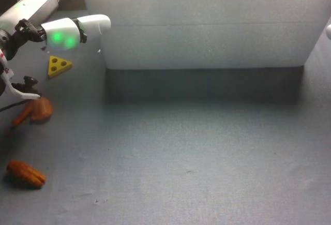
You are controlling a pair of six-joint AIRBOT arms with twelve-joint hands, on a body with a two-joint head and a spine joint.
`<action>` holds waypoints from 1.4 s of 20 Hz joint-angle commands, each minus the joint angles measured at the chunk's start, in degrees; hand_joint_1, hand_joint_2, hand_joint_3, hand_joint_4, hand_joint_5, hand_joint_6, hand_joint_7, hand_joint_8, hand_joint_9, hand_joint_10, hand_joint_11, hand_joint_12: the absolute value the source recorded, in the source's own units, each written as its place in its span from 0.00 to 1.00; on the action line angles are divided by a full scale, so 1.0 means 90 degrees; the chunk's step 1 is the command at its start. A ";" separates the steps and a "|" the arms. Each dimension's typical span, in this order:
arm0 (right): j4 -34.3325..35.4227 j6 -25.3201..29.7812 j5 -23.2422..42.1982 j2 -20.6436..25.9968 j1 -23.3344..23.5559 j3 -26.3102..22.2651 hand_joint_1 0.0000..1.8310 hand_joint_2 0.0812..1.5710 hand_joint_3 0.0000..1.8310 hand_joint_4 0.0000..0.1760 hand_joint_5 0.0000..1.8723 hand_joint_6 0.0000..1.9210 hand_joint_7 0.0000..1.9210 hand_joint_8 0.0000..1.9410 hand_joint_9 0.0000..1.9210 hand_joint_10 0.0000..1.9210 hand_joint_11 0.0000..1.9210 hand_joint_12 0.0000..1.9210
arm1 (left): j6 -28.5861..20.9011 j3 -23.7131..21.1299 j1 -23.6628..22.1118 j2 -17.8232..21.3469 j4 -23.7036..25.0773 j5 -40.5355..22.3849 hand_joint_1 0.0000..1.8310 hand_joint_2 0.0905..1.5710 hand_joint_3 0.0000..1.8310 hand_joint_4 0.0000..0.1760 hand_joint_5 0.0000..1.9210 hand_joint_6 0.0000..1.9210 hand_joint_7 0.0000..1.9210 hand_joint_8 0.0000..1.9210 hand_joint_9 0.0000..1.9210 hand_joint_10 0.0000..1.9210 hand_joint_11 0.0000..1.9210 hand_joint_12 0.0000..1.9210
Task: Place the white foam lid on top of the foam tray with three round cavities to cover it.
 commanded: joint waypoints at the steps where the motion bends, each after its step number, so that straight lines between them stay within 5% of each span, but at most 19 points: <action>1: -0.0106 0.0032 0.0704 0.0062 0.0002 0.0018 0.26 0.76 0.00 0.00 0.00 0.00 0.00 0.00 0.00 0.00 0.00 0.00 | -0.0032 0.0036 -0.0018 0.0000 -0.0051 -0.0667 0.26 0.68 0.00 0.13 0.02 0.00 0.00 0.00 0.00 0.00 0.00 0.33; 4: -0.0085 0.0037 0.0704 0.0062 -0.0023 0.0008 0.27 0.77 0.00 0.00 0.00 0.00 0.00 0.00 0.00 0.00 0.00 0.00 | -0.0032 0.0089 0.0013 -0.0031 -0.0109 -0.0594 0.25 0.68 0.00 0.04 0.03 0.00 0.00 0.00 0.00 0.00 0.00 0.37; 8: -0.0013 0.0037 0.0704 0.0062 -0.0121 -0.0001 0.26 0.76 0.00 0.00 0.00 0.00 0.00 0.00 0.00 0.00 0.00 0.00 | -0.0030 0.0073 0.0107 -0.0038 -0.0173 -0.0608 0.25 0.69 0.00 0.12 0.02 0.00 0.00 0.00 0.00 0.00 0.00 0.35; 11: 0.0043 0.0037 0.0718 0.0064 -0.0188 -0.0017 0.28 0.76 0.00 0.00 0.00 0.00 0.00 0.00 0.00 0.00 0.00 0.00 | -0.0030 0.0034 0.0150 -0.0008 -0.0184 -0.0659 0.26 0.69 0.00 0.04 0.03 0.00 0.00 0.00 0.00 0.00 0.00 0.34; 13: 0.0084 0.0037 0.0729 0.0092 -0.0225 -0.0028 0.27 0.77 0.00 0.00 0.00 0.00 0.00 0.00 0.00 0.00 0.00 0.00 | -0.0025 0.0019 0.0166 0.0025 -0.0184 -0.0677 0.26 0.70 0.00 0.01 0.02 0.00 0.00 0.00 0.00 0.00 0.00 0.22; 15: 0.0158 0.0036 0.0780 0.0152 -0.0303 -0.0057 0.27 0.77 0.00 0.00 0.00 0.00 0.00 0.00 0.00 0.00 0.00 0.00 | -0.0008 0.0004 0.0199 0.0050 -0.0219 -0.0703 0.25 0.69 0.00 0.08 0.03 0.00 0.00 0.00 0.00 0.00 0.00 0.25; 16: 0.0180 0.0036 0.0806 0.0180 -0.0337 -0.0072 0.29 0.78 0.00 0.00 0.00 0.00 0.00 0.00 0.00 0.00 0.00 0.00 | -0.0005 -0.0017 0.0229 0.0070 -0.0239 -0.0737 0.26 0.70 0.00 0.01 0.02 0.00 0.00 0.00 0.00 0.00 0.00 0.16; 22: 0.0243 0.0028 0.1011 0.0406 -0.0552 -0.0263 0.30 0.78 0.00 0.00 0.00 0.00 0.00 0.00 0.00 0.00 0.00 0.00 | 0.0055 -0.0265 0.0448 0.0302 -0.0282 -0.1039 0.24 0.70 0.00 0.07 0.03 0.00 0.00 0.00 0.00 0.00 0.00 0.02; 23: 0.0248 0.0028 0.1097 0.0481 -0.0641 -0.0351 0.31 0.78 0.00 0.00 0.00 0.00 0.00 0.00 0.00 0.00 0.00 0.00 | 0.0057 -0.0346 0.0526 0.0374 -0.0282 -0.1146 0.25 0.71 0.00 0.00 0.03 0.00 0.00 0.00 0.00 0.00 0.00 0.01; 26: 0.0210 0.0024 0.1449 0.0761 -0.0985 -0.0703 0.29 0.78 0.00 0.00 0.00 0.00 0.00 0.00 0.00 0.00 0.00 0.00 | 0.0066 -0.0633 0.0806 0.0596 -0.0280 -0.1514 0.25 0.72 0.01 0.00 0.03 0.00 0.00 0.00 0.00 0.00 0.01 0.02; 28: 0.0165 0.0026 0.1796 0.1010 -0.1333 -0.1031 0.27 0.78 0.00 0.00 0.00 0.00 0.00 0.00 0.00 0.00 0.01 0.00 | 0.0077 -0.0914 0.1044 0.0806 -0.0215 -0.1836 0.25 0.74 0.00 0.00 0.04 0.01 0.00 0.00 0.00 0.00 0.00 0.28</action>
